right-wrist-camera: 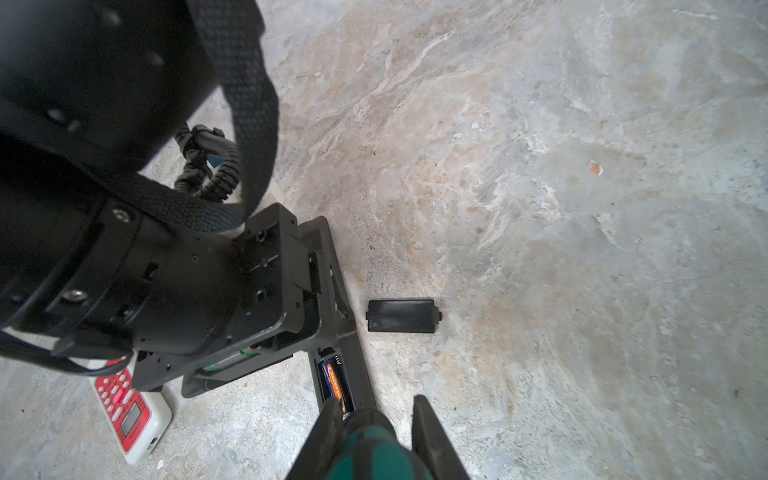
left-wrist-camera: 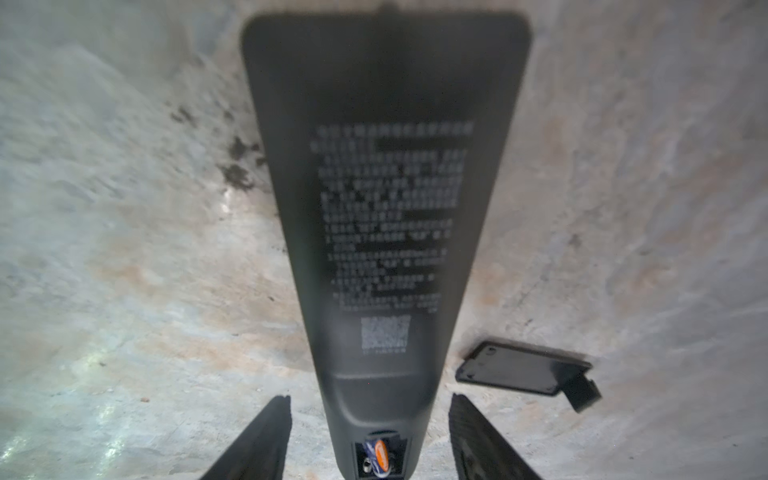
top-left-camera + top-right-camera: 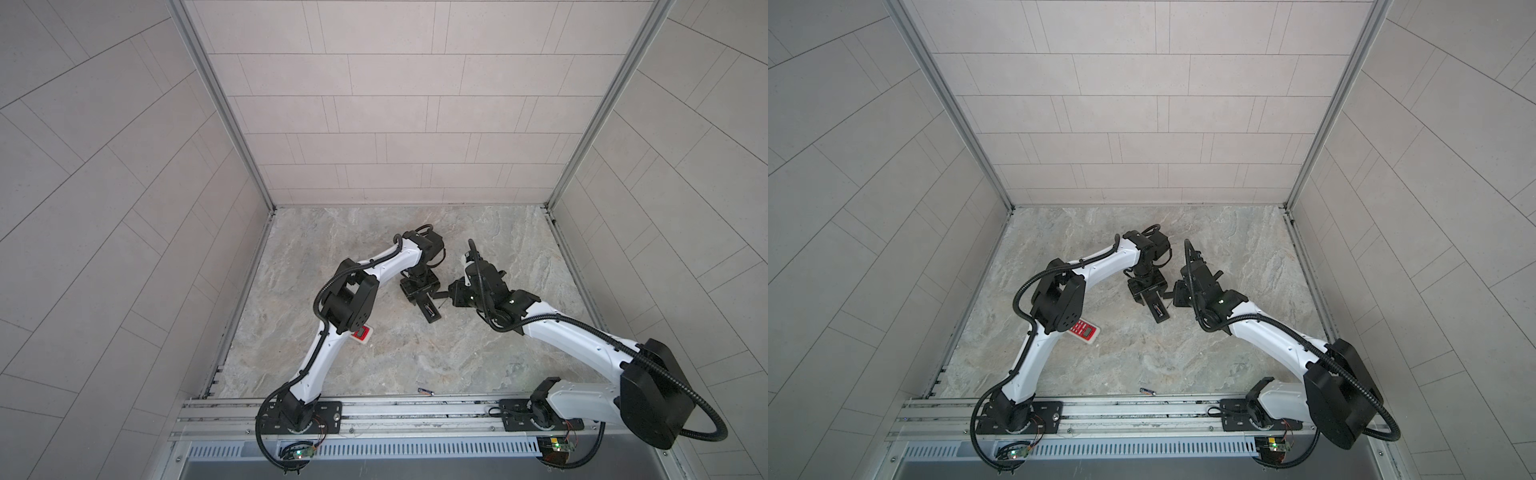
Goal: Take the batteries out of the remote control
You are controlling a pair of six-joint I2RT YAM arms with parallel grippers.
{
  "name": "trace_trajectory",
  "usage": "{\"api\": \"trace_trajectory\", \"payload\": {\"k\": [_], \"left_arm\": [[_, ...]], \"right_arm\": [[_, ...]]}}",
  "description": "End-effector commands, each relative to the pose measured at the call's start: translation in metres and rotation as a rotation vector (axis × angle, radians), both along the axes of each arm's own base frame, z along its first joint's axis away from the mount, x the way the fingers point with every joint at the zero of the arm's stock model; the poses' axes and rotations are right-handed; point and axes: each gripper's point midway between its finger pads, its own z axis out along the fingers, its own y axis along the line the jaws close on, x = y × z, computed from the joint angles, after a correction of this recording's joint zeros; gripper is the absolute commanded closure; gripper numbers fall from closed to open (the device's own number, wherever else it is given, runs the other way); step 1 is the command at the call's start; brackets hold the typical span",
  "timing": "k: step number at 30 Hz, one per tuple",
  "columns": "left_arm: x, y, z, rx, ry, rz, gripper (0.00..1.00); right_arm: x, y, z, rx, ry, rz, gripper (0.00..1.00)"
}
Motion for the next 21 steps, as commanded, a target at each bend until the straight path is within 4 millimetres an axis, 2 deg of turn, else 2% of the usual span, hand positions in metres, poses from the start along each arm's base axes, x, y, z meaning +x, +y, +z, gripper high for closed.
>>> {"api": "trace_trajectory", "payload": {"k": [1,12,15,21], "left_arm": [[-0.004,0.003,-0.002,0.046,0.009,-0.005,0.36],[-0.001,0.004,-0.013,0.073,0.01,0.023,0.48],[-0.002,0.007,-0.015,0.09,0.015,0.024,0.47],[0.001,0.004,-0.02,0.089,0.016,0.029,0.37]], "right_arm": [[-0.001,-0.001,0.009,0.008,-0.037,0.001,1.0],[-0.004,-0.003,0.009,0.01,-0.039,0.0,1.0],[-0.003,-0.003,0.009,0.011,-0.041,0.0,1.0],[-0.001,-0.001,0.008,0.012,-0.04,0.001,1.0]]}}
